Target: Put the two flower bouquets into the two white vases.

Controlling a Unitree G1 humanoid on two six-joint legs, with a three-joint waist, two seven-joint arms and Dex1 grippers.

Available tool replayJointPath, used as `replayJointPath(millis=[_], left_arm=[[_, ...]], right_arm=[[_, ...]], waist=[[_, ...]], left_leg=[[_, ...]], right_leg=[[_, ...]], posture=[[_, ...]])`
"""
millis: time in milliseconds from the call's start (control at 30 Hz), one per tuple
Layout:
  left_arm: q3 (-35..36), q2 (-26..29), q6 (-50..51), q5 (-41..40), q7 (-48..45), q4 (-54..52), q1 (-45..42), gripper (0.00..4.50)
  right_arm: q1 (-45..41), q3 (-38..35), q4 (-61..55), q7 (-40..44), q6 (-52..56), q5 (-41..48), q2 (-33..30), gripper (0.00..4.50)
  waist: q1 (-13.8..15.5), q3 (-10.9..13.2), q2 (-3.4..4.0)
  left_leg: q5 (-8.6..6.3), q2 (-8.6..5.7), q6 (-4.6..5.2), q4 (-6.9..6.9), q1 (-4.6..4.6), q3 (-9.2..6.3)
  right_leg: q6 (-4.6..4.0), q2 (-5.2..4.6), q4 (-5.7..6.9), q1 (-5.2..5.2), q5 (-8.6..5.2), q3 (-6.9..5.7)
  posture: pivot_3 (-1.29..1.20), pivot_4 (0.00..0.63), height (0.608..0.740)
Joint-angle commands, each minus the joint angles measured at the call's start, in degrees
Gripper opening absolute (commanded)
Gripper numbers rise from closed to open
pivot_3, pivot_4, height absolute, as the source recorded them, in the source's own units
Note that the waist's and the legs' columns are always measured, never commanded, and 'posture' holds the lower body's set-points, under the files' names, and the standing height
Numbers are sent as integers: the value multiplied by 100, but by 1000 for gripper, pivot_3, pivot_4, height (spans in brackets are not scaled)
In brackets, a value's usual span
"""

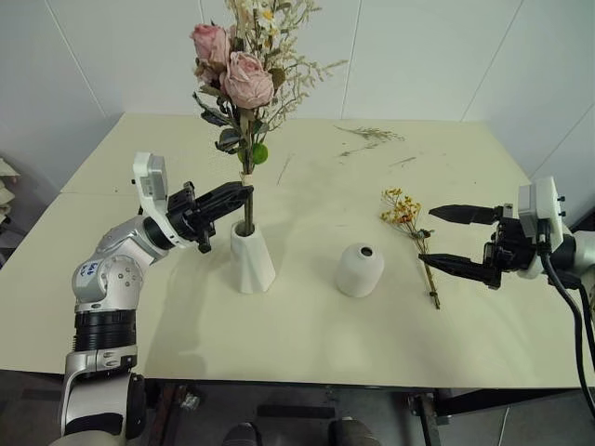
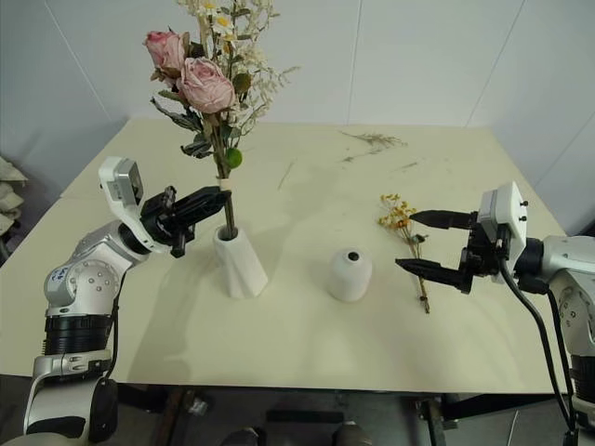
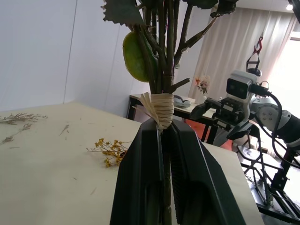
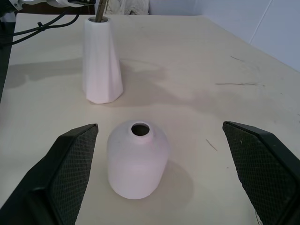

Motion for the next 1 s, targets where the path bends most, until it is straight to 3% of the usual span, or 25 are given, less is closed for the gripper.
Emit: replayJointPath(millis=[33,333,367,800,1000], left_arm=[[40,53,-125,87,-17,-78,62,32],[81,213,-2,76,-95,-234,232,32],[74,234,4,89,-100,-235,236,719],[74,668,210,114,-136,-665,388,4484],[297,1082,231,7,-347,-788,492,4484]], right_arm=[[31,-190,-189,-53,10,103,-75,4500],[63,-192,-215,-75,8,108,-91,4500],[58,-190,-216,-75,6,107,-92,4500],[45,-219,-190,-35,-17,89,-152,4500],[63,-221,-180,-54,-2,64,-182,4500]], waist=[[2,0,0],[1,0,0],[1,0,0],[-3,0,0],[-5,1,1]], left_leg=[[0,0,0,0,0,0],[0,0,1,-1,0,0],[0,0,1,-1,0,0],[-1,0,2,-8,-1,0],[-1,1,2,-22,-1,1]], right_leg=[[0,0,0,0,0,0],[0,0,-1,0,0,0],[0,0,-3,0,0,0],[0,-1,-12,0,0,0],[-1,-1,-25,1,0,-1]], posture=[[0,150,740],[0,150,740],[0,150,740],[0,150,740],[0,150,740]])
